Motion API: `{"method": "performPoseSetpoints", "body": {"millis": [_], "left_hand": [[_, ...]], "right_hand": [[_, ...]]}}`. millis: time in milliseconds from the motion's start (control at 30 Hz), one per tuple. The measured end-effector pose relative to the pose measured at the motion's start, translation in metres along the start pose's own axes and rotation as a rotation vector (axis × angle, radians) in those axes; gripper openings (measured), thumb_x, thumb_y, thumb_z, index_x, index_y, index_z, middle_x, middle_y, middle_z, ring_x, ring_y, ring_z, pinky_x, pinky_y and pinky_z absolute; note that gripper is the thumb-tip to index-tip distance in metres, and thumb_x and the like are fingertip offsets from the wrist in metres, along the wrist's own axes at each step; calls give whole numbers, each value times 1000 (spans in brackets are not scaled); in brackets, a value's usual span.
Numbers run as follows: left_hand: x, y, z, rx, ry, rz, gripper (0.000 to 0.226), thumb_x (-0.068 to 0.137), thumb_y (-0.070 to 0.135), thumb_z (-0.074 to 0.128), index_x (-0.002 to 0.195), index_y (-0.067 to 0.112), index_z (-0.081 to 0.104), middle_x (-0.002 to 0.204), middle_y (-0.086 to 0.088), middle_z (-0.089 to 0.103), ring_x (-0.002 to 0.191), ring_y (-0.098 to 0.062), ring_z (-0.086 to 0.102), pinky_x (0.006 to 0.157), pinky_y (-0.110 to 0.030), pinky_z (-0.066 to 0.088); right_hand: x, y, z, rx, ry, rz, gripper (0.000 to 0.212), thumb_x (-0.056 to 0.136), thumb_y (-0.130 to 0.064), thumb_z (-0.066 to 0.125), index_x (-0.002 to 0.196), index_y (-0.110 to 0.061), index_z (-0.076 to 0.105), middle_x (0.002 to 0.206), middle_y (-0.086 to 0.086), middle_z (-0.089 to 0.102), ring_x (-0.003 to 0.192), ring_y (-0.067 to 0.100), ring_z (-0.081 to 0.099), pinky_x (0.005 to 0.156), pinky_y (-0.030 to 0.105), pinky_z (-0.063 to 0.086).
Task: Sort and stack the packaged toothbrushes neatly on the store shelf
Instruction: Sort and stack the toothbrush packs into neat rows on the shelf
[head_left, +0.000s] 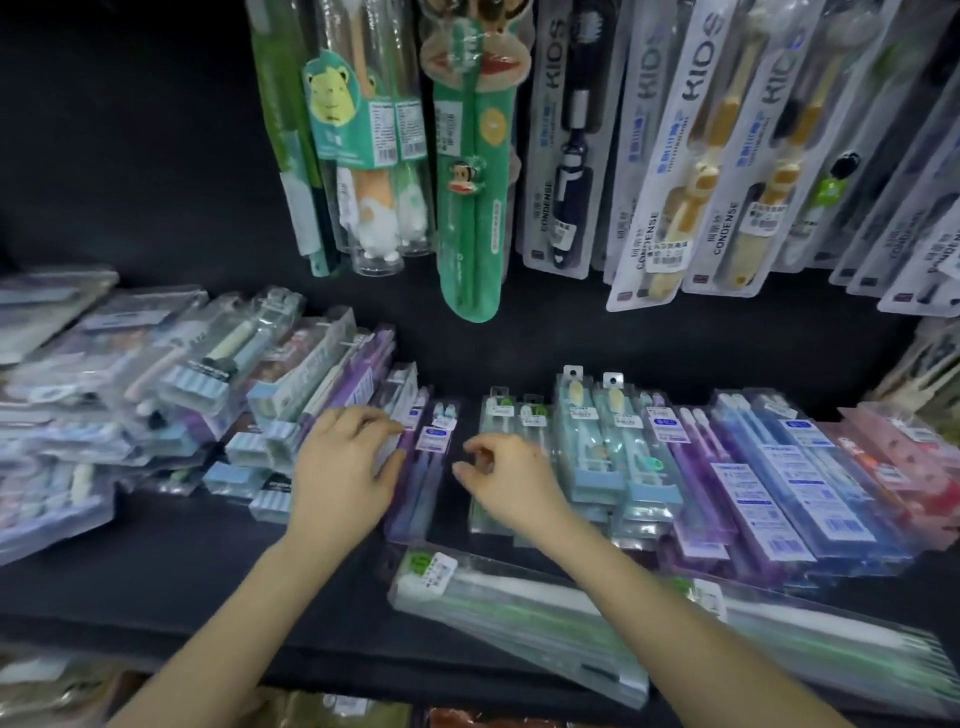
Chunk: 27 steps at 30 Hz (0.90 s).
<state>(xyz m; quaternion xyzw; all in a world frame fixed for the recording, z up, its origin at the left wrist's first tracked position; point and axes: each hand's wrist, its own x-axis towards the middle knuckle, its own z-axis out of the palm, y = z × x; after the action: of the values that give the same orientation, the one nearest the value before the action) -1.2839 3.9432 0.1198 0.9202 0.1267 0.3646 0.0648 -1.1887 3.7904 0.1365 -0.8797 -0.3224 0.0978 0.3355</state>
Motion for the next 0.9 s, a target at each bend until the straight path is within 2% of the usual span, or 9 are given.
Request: {"method": "performPoseSetpoints", "body": {"millis": [133,200,267,433,567,667,767,833,900], "left_hand": [[-14,-13,-12,137,-187,111,37,52,9,90,83,2,72,84,-14,67,76,-34,64,65,-37,56],[-19,-14,-12,150,-223,97,39,48,8,91,81,1,71,80,-13,67,71,-33,65,58,-34,56],[-21,-15,-11,112,-228,79,43,44,5,92,81,0,71,79,-13,68,69,-32,66,55,-33,57],[-20,-12,-8,-31,-233,-64,38,52,-6,88,85,-5,70,85,-17,71,72,-35,69,61,-38,57],[-17,-4,-4,8,-274,-199,32,77,14,77,102,-2,65,95,-19,67,83,-37,64,70,-39,51],[-12,0,-5,26,-263,-255,32,85,21,66,111,3,63,100,-16,67,88,-33,64,72,-35,46],[-11,-1,-12,-120,-138,-369,31,81,12,66,112,5,67,83,-12,68,75,-28,63,65,-28,42],[-12,-4,-21,-271,-58,-509,29,79,12,68,108,11,70,68,5,62,63,-15,59,59,-18,39],[-14,-5,-28,-406,-21,-610,26,80,13,68,105,16,71,67,14,60,65,-3,58,58,-9,39]], "right_hand": [[30,-16,37,-47,-156,129,23,91,-28,60,93,-5,62,90,12,64,92,29,64,65,28,42],[42,-22,49,5,-168,212,23,91,-23,57,75,-8,54,84,14,62,90,32,66,65,30,46],[51,-24,55,142,-130,331,20,89,-14,54,70,-10,48,81,11,58,82,31,64,68,34,50],[62,-24,60,390,-41,515,19,86,-2,53,71,-10,46,65,7,46,58,21,44,58,33,41],[61,-23,63,322,-144,550,19,88,1,51,72,-8,48,69,11,50,51,21,46,44,26,39],[62,-22,63,308,-209,530,13,90,0,52,80,-8,51,72,10,52,48,21,49,54,31,47],[60,-17,61,347,-204,521,17,92,-7,59,78,-8,49,68,10,53,46,21,52,65,36,57],[56,-14,59,388,-193,522,17,91,-7,60,79,-6,50,68,12,55,44,19,54,61,35,59],[51,-15,57,484,-157,530,11,90,-1,59,81,-5,52,69,12,56,44,18,54,50,28,56]]}}
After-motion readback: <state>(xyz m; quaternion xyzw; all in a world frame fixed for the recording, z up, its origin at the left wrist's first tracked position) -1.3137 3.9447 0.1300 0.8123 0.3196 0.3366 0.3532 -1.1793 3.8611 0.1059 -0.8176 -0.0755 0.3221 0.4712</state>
